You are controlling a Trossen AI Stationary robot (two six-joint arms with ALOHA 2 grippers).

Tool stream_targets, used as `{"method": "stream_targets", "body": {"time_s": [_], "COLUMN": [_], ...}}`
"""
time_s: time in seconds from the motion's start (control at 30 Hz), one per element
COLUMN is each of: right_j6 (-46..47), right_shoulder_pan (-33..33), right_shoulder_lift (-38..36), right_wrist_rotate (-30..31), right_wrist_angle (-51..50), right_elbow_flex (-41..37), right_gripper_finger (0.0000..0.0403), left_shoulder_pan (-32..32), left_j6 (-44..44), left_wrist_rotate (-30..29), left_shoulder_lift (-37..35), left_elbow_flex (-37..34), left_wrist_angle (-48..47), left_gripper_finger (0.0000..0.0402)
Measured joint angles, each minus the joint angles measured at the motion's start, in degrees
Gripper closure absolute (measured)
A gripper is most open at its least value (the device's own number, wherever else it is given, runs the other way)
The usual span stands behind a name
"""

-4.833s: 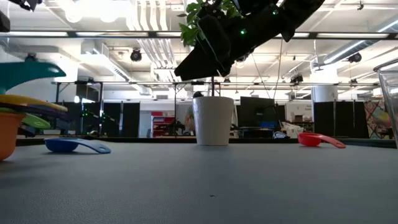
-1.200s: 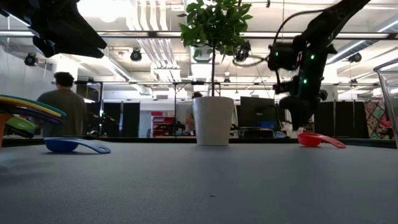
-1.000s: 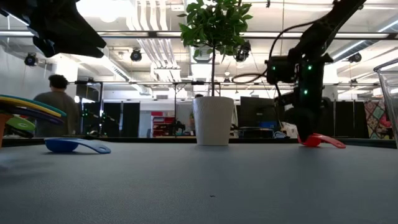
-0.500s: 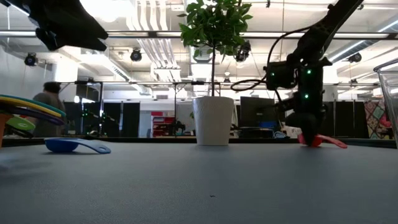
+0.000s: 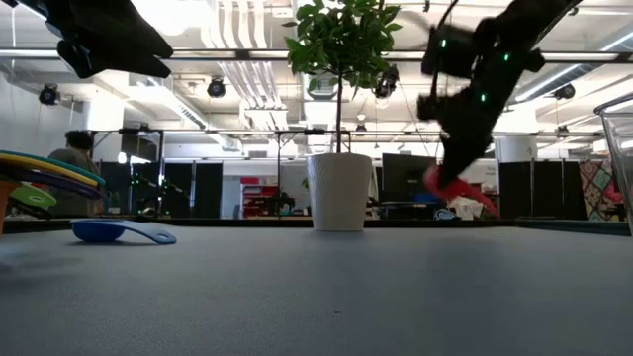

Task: Nest measuring cups in basket
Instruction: Stack the red measuring cup on top of the light blue measuring cup

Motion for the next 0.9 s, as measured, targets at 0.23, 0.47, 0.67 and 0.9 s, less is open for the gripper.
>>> {"method": "stream_targets", "body": {"time_s": [0.23, 0.47, 0.67, 0.9], "right_j6": [-0.5, -3.9, -6.7, -9.8], "right_shoulder_pan": [7.9, 13.8, 16.6, 17.6], "right_shoulder_lift": [-1.1, 3.2, 13.7, 27.1], "right_wrist_rotate": [-9.1, -18.2, -27.8, -35.7], "right_wrist_angle": [12.0, 23.4, 28.2, 28.1], "right_elbow_flex": [2.2, 7.8, 15.9, 27.8], "right_gripper_finger": [0.0394, 0.0394, 0.0394, 0.0394], "left_shoulder_pan": [0.0, 0.9, 2.4, 3.5], "left_j6": [2.9, 6.9, 16.0, 20.1], "left_wrist_rotate": [0.2, -1.4, -1.5, 1.5], "left_shoulder_lift": [0.0, 0.0, 0.0, 0.0], "left_elbow_flex": [0.0, 0.5, 2.0, 3.9], "left_wrist_angle": [-0.6, -0.3, 3.0, 3.1], "left_gripper_finger": [0.0232, 0.0232, 0.0231, 0.0199]}}
